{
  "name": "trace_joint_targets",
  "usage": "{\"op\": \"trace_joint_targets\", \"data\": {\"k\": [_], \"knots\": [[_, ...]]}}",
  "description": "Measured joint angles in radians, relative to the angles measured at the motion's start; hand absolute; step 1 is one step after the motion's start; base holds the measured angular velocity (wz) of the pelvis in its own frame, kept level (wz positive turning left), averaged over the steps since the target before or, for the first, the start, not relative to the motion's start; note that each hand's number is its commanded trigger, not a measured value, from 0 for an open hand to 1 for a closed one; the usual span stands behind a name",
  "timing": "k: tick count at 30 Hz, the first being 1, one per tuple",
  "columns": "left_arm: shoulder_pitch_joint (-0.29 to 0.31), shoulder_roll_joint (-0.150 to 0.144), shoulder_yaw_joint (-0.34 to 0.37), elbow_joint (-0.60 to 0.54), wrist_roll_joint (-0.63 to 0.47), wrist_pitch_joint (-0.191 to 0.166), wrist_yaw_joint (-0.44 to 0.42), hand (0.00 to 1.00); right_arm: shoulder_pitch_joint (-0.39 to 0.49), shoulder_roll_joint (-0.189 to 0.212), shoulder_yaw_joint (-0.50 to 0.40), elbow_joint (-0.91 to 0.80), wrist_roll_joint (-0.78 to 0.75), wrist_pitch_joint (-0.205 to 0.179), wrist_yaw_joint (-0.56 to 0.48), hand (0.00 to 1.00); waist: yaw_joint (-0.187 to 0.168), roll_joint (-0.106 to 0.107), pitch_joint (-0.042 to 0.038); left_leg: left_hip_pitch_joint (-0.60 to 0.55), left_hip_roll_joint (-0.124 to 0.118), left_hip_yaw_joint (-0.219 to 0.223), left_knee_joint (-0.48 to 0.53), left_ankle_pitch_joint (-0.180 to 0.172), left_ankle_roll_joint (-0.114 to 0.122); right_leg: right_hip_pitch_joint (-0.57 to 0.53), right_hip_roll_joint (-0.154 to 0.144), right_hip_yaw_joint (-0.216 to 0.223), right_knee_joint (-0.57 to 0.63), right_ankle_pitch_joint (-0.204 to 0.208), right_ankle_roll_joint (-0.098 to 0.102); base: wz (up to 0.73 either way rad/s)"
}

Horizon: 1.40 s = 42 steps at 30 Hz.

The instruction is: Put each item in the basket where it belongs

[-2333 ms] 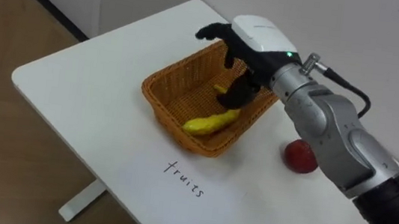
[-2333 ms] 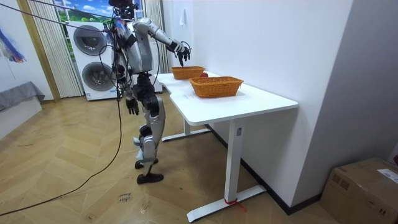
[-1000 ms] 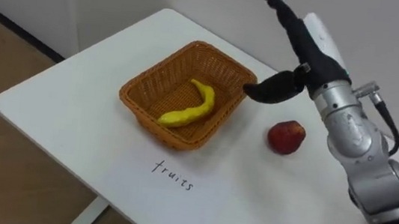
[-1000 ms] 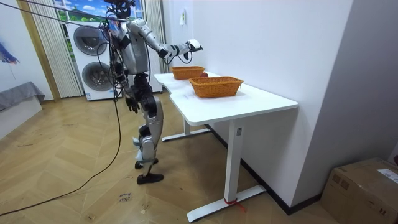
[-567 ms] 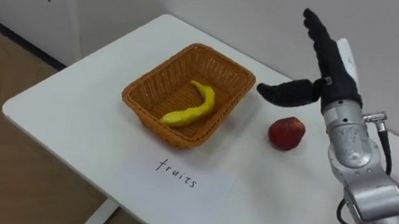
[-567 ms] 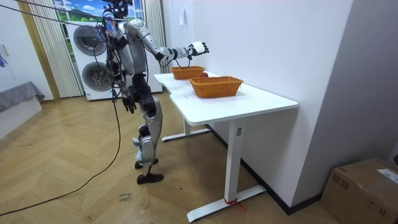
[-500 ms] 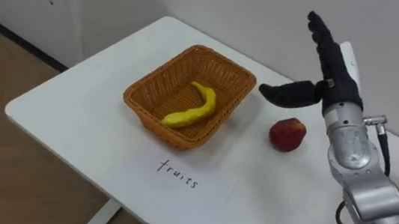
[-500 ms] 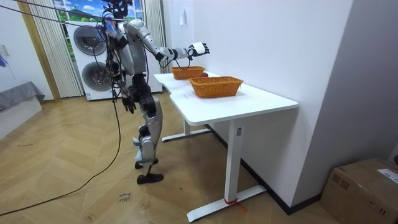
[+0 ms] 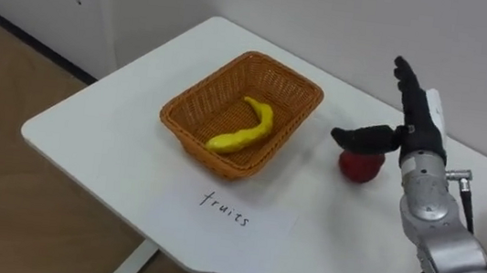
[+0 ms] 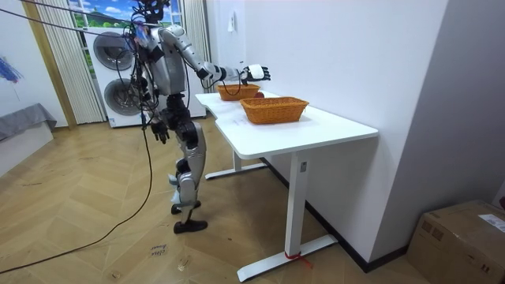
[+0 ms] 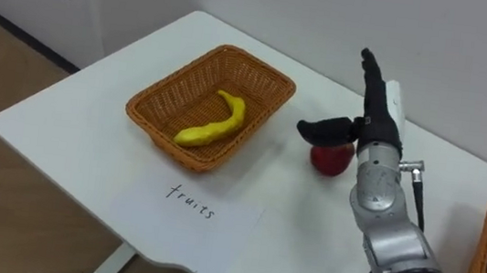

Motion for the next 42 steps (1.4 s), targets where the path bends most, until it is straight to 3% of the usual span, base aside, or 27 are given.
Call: {"op": "trace_joint_targets", "data": {"k": [6, 7, 9, 17, 42], "knots": [[-0.014, 0.0, -0.009, -0.004, -0.002, 0.0, 0.003, 0.0, -0.007, 0.001, 0.0, 0.077, 0.026, -0.002, -0.036, 0.0, 0.004, 0.014, 0.0051, -0.041, 0.003, 0.004, 0.007, 0.004, 0.004, -0.057, -0.001, 0.01, 0.035, -0.001, 0.001, -0.04], [-0.028, 0.0, -0.009, -0.004, -0.008, 0.0, 0.003, 0.0, -0.023, 0.001, 0.003, 0.105, 0.026, -0.003, -0.038, 0.0, 0.003, 0.01, 0.0026, -0.058, 0.004, 0.006, 0.008, 0.007, 0.005, -0.075, -0.002, 0.012, 0.035, -0.001, 0.001, -0.03], [-0.045, 0.001, -0.018, 0.0, -0.023, 0.0, 0.003, 0.0, -0.052, -0.001, 0.003, 0.152, 0.03, -0.003, -0.038, 0.0, 0.001, 0.015, 0.0072, -0.081, 0.003, 0.006, 0.013, 0.013, 0.005, -0.099, -0.005, 0.009, 0.047, 0.0, -0.001, 0.0], [-0.103, 0.001, -0.02, 0.002, -0.021, -0.007, 0.021, 0.0, -0.123, -0.005, 0.003, 0.265, 0.07, -0.007, -0.028, 0.0, 0.003, 0.012, 0.0074, -0.153, 0.004, 0.007, 0.013, 0.023, 0.004, -0.181, -0.007, 0.007, 0.064, 0.004, -0.005, 0.0], [-0.168, 0.001, -0.067, 0.092, -0.024, -0.044, 0.036, 0.0, -0.161, -0.018, -0.024, 0.306, 0.062, -0.049, -0.031, 0.0, -0.001, 0.003, 0.0188, -0.22, 0.005, 0.014, 0.022, 0.024, 0.005, -0.252, -0.011, 0.009, 0.075, 0.004, -0.006, 0.0]]}}
